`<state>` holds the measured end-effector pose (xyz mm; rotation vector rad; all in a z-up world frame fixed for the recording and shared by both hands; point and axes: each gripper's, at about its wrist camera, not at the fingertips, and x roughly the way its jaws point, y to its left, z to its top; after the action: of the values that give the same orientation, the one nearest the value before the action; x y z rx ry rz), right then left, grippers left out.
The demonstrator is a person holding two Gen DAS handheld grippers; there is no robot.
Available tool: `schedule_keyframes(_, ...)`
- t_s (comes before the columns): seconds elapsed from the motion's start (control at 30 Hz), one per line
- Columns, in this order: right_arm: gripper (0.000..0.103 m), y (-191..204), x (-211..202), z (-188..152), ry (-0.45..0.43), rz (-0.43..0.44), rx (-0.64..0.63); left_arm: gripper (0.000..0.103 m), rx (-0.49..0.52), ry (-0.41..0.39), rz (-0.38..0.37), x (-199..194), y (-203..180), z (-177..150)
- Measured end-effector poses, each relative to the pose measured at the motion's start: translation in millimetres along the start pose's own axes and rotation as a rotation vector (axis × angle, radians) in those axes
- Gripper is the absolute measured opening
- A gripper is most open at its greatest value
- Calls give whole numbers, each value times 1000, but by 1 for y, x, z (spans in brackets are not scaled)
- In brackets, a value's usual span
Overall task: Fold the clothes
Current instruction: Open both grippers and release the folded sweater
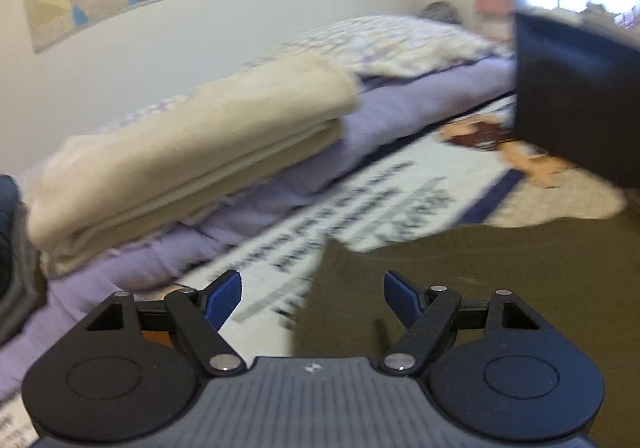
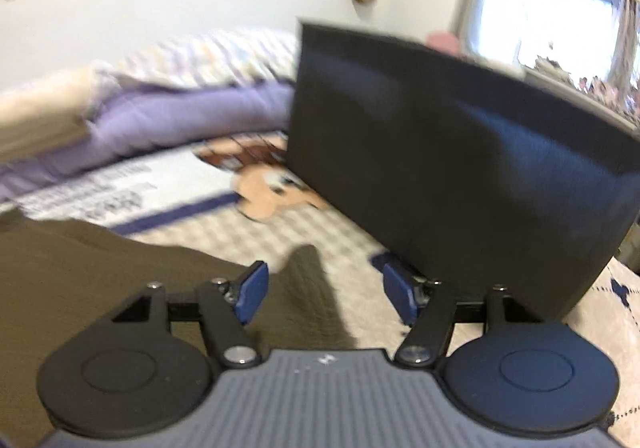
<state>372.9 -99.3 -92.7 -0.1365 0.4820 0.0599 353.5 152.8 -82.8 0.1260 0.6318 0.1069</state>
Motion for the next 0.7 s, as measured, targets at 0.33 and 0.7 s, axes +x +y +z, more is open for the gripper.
schedule_keyframes(0.33, 64, 101, -55, -49, -36, 215, -119, 76, 38, -66, -146, -35, -29, -54)
schedule_keyframes(0.7, 65, 15, -51, -103, 43, 141, -91, 88, -91, -20, -213, -13, 43, -110)
